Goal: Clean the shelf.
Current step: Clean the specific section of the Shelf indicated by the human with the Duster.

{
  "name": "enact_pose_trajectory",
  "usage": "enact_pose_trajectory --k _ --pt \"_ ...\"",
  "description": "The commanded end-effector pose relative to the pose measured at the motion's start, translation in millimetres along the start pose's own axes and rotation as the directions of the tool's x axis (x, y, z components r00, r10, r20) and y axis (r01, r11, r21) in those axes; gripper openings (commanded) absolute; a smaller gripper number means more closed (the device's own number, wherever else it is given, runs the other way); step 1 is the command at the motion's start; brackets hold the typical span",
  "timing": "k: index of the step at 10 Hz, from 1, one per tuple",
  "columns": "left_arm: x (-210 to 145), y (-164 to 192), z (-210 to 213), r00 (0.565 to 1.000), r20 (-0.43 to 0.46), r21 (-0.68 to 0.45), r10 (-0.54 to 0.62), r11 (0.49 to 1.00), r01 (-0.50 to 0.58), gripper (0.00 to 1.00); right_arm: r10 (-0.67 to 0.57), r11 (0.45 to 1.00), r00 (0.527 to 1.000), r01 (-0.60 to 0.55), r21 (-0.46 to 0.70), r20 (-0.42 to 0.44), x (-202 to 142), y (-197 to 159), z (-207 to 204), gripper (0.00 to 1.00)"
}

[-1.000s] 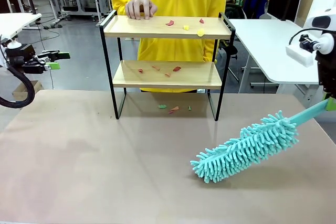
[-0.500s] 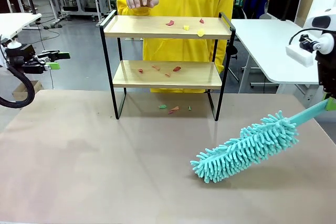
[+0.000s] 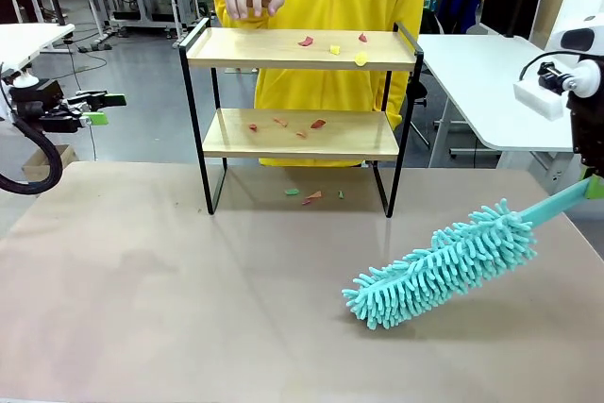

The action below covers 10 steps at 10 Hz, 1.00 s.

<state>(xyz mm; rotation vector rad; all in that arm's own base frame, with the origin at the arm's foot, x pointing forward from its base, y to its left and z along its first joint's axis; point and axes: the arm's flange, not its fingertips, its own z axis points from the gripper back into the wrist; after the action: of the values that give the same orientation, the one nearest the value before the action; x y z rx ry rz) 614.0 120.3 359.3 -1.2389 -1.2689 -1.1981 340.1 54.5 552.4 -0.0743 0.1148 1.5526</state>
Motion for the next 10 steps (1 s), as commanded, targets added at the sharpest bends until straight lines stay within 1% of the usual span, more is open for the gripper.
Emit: enact_pose_trajectory --k 1,10 --pt "2.2 -1.5 0.6 1.000 0.001 0.002 -0.014 1.000 0.014 1.00 0.000 1.000 1.000 0.000 -0.003 -0.005 -2.2 0.6 0.7 0.13" --pt "2.2 -1.5 0.6 1.000 0.001 0.002 -0.014 1.000 0.014 1.00 0.000 1.000 1.000 0.000 -0.003 -0.005 -2.2 0.6 0.7 0.13"
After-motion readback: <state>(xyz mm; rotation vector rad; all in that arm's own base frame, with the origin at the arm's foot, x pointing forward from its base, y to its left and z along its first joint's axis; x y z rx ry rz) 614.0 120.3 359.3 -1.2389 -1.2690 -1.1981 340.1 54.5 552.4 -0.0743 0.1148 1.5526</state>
